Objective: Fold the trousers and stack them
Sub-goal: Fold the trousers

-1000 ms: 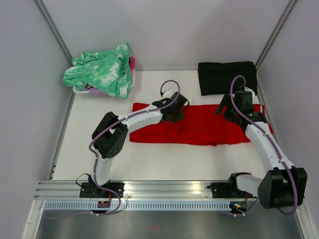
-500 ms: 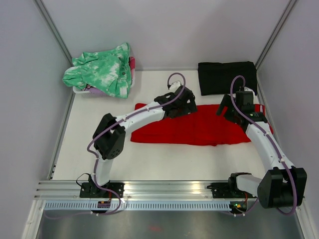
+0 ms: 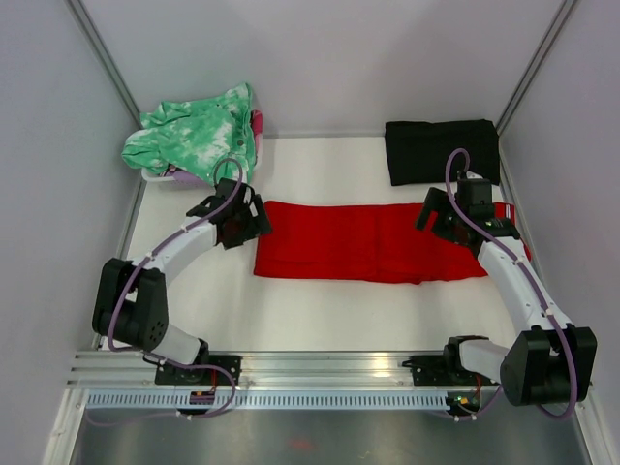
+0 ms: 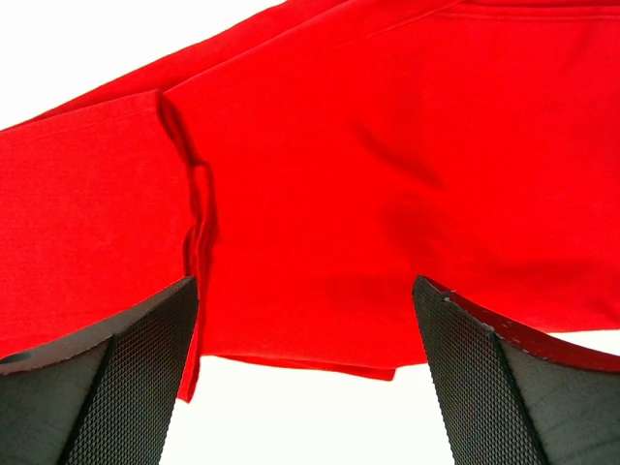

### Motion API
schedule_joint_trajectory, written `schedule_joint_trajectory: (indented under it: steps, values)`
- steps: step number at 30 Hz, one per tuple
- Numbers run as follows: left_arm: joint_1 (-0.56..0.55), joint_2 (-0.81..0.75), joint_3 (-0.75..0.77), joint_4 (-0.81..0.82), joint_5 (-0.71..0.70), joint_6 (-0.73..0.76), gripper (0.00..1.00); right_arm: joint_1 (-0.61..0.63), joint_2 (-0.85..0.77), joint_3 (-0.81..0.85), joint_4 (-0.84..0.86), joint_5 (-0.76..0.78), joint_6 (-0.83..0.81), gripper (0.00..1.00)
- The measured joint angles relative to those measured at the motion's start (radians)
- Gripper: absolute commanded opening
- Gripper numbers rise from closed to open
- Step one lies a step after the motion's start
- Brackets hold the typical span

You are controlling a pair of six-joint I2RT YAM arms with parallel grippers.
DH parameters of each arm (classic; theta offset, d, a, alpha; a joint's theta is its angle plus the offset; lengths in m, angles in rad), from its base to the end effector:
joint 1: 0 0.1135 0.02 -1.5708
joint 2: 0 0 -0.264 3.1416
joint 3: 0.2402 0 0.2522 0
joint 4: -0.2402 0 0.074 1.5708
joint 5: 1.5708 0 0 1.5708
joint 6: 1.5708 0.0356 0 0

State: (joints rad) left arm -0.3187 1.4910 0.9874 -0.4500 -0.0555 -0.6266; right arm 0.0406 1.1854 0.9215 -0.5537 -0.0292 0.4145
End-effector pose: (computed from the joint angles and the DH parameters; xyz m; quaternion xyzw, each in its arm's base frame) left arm 0.2911 -0.0940 0.2217 -0.1544 0.9398 -0.1147 0.2824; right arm 0.2476 0.0111 0.2722 0.1676 0.9146 0.0962 0.3552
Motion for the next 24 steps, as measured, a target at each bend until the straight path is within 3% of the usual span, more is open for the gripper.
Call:
schedule_joint_trajectory:
  steps: [4,7,8,10,11,13,19,24]
  values:
    - [0.040,0.090,-0.028,0.029,0.094,0.071,0.86,0.000,0.000,0.000,-0.001,-0.039,0.001,0.98]
    - [0.072,0.169,-0.034,0.079,0.151,0.099,0.70,0.000,0.000,0.000,-0.002,-0.055,0.001,0.98]
    - [0.080,0.186,-0.039,0.095,0.171,0.105,0.59,0.000,0.000,0.000,-0.003,-0.057,0.001,0.98]
    - [0.088,0.188,-0.044,0.133,0.206,0.114,0.46,0.000,0.000,0.000,-0.008,-0.057,0.000,0.98]
    - [0.088,0.192,-0.050,0.152,0.224,0.118,0.28,0.000,0.000,0.000,-0.009,-0.057,0.000,0.98]
    - [0.087,0.200,-0.066,0.182,0.245,0.124,0.02,0.000,-0.001,0.000,-0.012,-0.056,0.000,0.98]
    - [0.089,0.183,-0.081,0.198,0.256,0.135,0.02,0.005,-0.009,-0.023,0.018,-0.110,0.010,0.98]
    - [0.133,0.037,-0.095,0.111,0.219,0.166,0.02,0.071,-0.007,-0.066,0.035,-0.129,0.033,0.98]
